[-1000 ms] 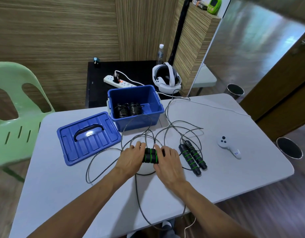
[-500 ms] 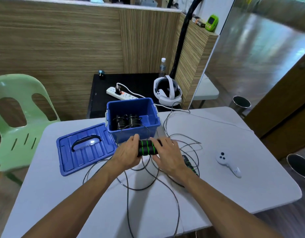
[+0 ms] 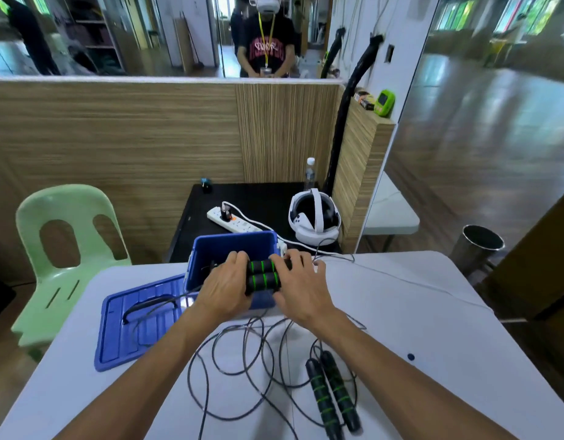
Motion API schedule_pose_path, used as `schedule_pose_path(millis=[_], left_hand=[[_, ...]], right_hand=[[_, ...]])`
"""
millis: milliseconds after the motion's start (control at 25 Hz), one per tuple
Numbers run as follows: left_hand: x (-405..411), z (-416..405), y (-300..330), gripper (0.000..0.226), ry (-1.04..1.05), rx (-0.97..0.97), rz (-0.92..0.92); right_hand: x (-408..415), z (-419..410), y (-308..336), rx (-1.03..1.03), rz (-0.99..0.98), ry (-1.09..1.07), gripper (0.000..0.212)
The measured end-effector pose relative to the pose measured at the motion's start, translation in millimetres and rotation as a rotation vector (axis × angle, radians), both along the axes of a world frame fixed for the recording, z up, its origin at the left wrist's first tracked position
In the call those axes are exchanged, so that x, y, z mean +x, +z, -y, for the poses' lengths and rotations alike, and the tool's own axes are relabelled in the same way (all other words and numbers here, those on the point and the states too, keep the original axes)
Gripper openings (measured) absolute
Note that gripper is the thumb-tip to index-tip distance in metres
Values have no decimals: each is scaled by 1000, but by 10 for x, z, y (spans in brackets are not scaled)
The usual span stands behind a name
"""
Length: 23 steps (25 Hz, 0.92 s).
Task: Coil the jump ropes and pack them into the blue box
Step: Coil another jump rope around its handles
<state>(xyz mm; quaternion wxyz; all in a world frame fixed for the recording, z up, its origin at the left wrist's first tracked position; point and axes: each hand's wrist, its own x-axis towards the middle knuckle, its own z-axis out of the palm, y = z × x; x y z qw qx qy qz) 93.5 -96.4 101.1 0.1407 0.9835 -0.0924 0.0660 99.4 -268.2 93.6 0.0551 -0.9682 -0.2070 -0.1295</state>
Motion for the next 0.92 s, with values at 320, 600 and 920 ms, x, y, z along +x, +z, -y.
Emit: schedule_pose_path(millis=[320,600,920], left_hand=[[153,-104,468,33,-37,-58,134],[85,-220,511,46,-61,41,366],[-23,-492,482,73,-184,278,372]], right_hand=[[293,20,574,-125,134,128,62],[183,-131,804,-77,53,131,52],[73,-234,904,-93,15,41,51]])
